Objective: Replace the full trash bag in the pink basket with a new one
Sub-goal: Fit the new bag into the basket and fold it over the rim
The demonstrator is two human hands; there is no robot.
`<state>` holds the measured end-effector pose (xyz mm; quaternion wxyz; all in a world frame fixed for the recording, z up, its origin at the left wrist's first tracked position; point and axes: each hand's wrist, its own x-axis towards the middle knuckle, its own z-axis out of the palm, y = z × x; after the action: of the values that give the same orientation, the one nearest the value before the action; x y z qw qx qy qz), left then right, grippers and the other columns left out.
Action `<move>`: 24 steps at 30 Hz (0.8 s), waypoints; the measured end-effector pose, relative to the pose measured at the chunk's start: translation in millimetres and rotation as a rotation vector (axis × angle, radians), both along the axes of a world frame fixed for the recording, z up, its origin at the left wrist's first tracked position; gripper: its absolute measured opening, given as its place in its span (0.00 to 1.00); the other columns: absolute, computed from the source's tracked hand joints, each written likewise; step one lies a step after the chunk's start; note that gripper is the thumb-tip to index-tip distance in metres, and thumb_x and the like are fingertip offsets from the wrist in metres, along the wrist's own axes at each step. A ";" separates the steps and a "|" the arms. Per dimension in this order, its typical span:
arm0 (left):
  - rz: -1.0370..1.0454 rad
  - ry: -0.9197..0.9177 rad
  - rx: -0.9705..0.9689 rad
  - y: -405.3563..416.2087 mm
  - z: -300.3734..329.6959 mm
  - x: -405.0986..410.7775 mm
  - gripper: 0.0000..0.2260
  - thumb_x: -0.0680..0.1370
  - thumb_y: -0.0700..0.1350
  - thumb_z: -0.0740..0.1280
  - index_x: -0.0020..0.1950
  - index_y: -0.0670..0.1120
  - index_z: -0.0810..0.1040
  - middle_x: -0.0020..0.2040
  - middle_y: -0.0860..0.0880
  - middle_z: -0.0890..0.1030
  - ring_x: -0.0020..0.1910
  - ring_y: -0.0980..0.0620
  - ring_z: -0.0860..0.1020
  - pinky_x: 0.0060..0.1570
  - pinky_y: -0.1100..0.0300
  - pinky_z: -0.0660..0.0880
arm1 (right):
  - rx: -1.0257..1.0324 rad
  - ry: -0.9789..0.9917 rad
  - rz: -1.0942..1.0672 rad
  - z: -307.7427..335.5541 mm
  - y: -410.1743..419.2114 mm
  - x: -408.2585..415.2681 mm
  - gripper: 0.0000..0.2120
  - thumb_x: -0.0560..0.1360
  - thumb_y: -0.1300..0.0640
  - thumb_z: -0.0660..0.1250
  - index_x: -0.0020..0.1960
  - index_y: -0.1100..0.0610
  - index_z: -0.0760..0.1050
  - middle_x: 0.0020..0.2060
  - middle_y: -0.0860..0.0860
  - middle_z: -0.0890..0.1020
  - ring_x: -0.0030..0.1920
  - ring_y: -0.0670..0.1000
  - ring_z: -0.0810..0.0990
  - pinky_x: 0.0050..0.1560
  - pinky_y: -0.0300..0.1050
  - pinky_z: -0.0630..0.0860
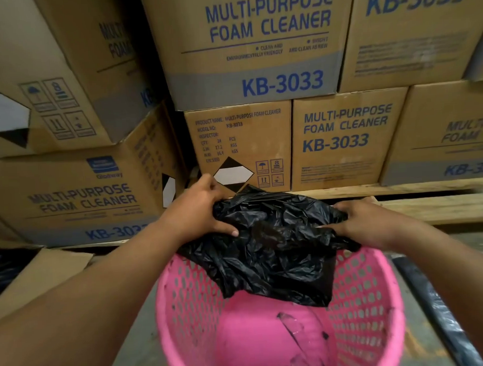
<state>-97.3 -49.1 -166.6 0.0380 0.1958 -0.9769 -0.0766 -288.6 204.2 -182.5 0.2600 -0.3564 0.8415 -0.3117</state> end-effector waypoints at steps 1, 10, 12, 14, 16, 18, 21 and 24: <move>-0.009 0.002 -0.028 -0.3 -1.7 3.0 0.42 0.61 0.71 0.73 0.71 0.54 0.73 0.60 0.52 0.69 0.61 0.50 0.71 0.59 0.51 0.74 | 0.004 0.019 -0.002 0.5 0.0 0.2 0.10 0.72 0.52 0.74 0.49 0.57 0.81 0.34 0.47 0.84 0.30 0.40 0.80 0.30 0.32 0.73; -0.004 -0.175 0.053 24.8 -16.5 27.4 0.51 0.63 0.70 0.74 0.79 0.53 0.57 0.78 0.51 0.55 0.76 0.46 0.60 0.72 0.46 0.65 | 0.140 0.062 0.038 11.7 0.9 7.2 0.17 0.67 0.49 0.78 0.52 0.51 0.77 0.39 0.42 0.81 0.39 0.39 0.78 0.34 0.29 0.72; 0.005 -0.216 0.005 31.5 -14.9 30.8 0.51 0.66 0.72 0.69 0.81 0.53 0.52 0.81 0.51 0.47 0.80 0.46 0.49 0.77 0.43 0.53 | 0.181 0.094 0.062 14.5 0.2 9.2 0.19 0.66 0.49 0.79 0.51 0.49 0.75 0.41 0.41 0.81 0.41 0.40 0.78 0.42 0.34 0.72; -0.004 -0.085 -0.089 40.8 -9.0 33.7 0.44 0.71 0.74 0.61 0.80 0.55 0.53 0.81 0.49 0.48 0.80 0.49 0.46 0.77 0.38 0.45 | 0.198 0.138 0.067 14.8 -1.0 9.7 0.20 0.66 0.48 0.79 0.53 0.49 0.74 0.45 0.45 0.82 0.46 0.46 0.80 0.49 0.37 0.71; -0.108 0.252 -0.119 58.7 -2.5 34.9 0.32 0.77 0.67 0.55 0.78 0.54 0.62 0.78 0.49 0.62 0.78 0.51 0.58 0.75 0.39 0.54 | 0.199 0.158 0.063 14.4 -1.4 11.0 0.21 0.66 0.48 0.79 0.54 0.50 0.74 0.48 0.47 0.82 0.49 0.49 0.79 0.50 0.37 0.70; -0.326 0.419 0.053 85.6 -0.1 32.2 0.23 0.81 0.58 0.58 0.73 0.52 0.70 0.72 0.51 0.72 0.72 0.54 0.67 0.72 0.48 0.64 | 0.195 0.166 0.055 14.0 -1.4 13.3 0.22 0.66 0.48 0.79 0.55 0.50 0.74 0.48 0.48 0.81 0.50 0.50 0.79 0.50 0.38 0.70; -0.525 -0.016 0.442 132.5 -18.2 24.7 0.23 0.82 0.61 0.56 0.65 0.48 0.78 0.63 0.50 0.80 0.63 0.53 0.77 0.65 0.53 0.72 | 0.175 0.143 0.027 14.4 -0.5 15.7 0.22 0.65 0.49 0.80 0.54 0.51 0.75 0.46 0.47 0.82 0.47 0.49 0.79 0.49 0.38 0.70; -0.417 -0.316 0.619 156.3 -38.5 16.3 0.29 0.78 0.67 0.54 0.58 0.47 0.80 0.57 0.47 0.83 0.57 0.48 0.80 0.61 0.49 0.75 | 0.154 0.115 0.008 12.8 0.9 15.5 0.21 0.64 0.49 0.80 0.52 0.51 0.76 0.43 0.46 0.82 0.45 0.48 0.80 0.49 0.39 0.71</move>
<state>-81.0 107.2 -205.2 -0.1898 0.0048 -0.9203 -0.3421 -273.1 205.1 -169.7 0.2394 -0.3557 0.8752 -0.2240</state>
